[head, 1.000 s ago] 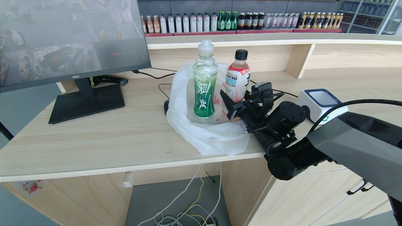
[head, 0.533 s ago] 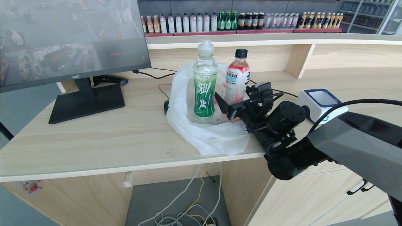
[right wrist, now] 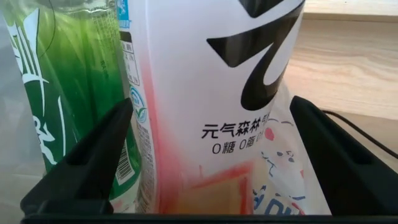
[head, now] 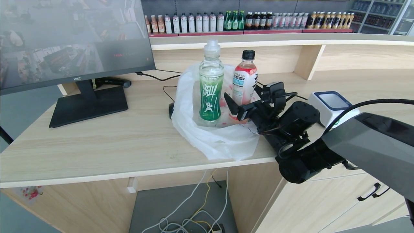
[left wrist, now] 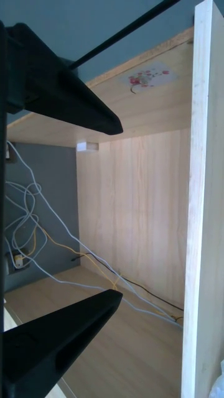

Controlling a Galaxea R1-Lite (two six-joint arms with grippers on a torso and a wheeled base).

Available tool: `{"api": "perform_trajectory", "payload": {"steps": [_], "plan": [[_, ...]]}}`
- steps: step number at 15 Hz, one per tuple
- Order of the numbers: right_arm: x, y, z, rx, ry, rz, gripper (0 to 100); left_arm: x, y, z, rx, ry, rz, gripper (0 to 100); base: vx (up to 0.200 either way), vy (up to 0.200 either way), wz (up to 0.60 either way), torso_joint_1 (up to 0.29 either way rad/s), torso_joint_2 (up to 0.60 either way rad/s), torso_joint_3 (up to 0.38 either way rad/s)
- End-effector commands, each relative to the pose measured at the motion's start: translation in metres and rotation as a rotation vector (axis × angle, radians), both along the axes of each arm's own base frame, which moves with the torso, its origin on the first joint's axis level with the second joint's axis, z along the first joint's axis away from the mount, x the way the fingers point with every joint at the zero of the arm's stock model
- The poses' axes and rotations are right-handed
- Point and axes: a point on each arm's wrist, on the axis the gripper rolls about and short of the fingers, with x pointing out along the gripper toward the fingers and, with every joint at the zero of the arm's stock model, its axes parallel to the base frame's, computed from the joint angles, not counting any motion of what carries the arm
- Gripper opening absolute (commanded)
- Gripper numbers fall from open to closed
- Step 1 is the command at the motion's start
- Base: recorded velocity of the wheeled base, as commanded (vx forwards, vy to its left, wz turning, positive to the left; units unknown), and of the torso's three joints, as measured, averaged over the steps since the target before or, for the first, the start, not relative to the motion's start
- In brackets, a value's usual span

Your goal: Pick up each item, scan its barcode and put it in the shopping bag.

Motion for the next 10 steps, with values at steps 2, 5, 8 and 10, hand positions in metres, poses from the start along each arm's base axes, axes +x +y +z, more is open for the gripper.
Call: {"api": "perform_trajectory", "payload": {"steps": [2,5,8,10], "plan": [[-0.033,-0.019,0.048,0.020,-0.086,-0.018,100,0.000,0.000,0.000,0.000,0.000,0.001,100,0.000,0.000,0.00,0.000,0.00,0.000],[-0.071,-0.037,0.061,0.012,-0.061,-0.015,100,0.000,0.000,0.000,0.000,0.000,0.001,100,0.000,0.000,0.00,0.000,0.00,0.000],[-0.122,-0.064,0.071,0.009,-0.040,-0.017,100,0.000,0.000,0.000,0.000,0.000,0.001,100,0.000,0.000,0.00,0.000,0.00,0.000],[-0.168,-0.086,0.059,-0.022,0.020,-0.018,100,0.000,0.000,0.000,0.000,0.000,0.000,100,0.000,0.000,0.00,0.000,0.00,0.000]]}}
